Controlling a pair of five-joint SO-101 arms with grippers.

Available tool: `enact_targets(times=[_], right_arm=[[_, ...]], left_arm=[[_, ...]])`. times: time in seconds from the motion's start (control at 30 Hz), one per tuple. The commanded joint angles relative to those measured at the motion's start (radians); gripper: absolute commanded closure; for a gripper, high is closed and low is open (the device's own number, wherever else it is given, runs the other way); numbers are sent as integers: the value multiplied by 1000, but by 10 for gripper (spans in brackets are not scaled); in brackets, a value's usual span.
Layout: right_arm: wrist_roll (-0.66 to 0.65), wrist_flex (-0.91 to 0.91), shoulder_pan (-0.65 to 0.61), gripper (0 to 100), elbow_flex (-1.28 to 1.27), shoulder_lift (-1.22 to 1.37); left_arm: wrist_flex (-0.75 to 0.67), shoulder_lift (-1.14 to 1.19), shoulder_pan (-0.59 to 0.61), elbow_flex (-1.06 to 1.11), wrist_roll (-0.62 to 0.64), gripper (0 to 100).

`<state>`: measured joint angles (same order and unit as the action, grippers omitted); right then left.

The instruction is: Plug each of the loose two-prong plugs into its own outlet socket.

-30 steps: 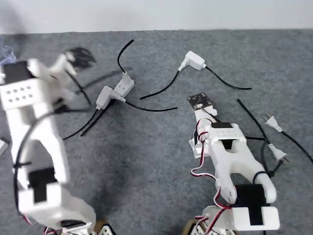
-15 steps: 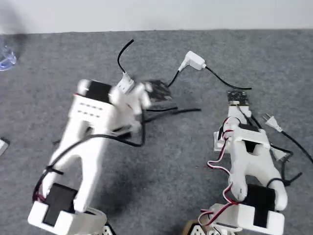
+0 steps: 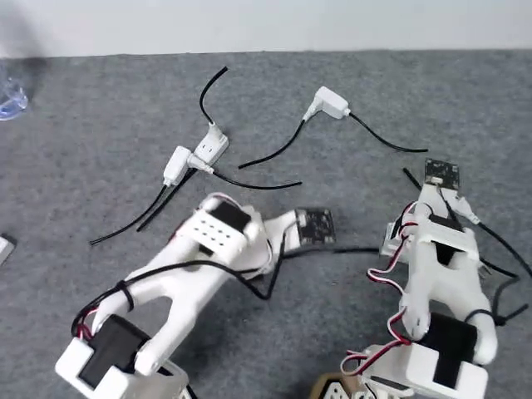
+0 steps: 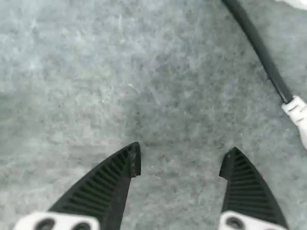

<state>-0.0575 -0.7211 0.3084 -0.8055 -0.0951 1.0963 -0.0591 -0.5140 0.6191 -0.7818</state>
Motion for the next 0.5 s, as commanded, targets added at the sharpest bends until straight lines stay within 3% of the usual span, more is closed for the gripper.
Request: enact_targets(times=[0.0, 0.47], right_arm=[[15, 28, 16, 725, 66, -41], [9, 30, 13, 725, 66, -35]], left_arm=[[-52, -38, -37, 19, 6, 988], [-203, -38, -63, 127, 9, 988]])
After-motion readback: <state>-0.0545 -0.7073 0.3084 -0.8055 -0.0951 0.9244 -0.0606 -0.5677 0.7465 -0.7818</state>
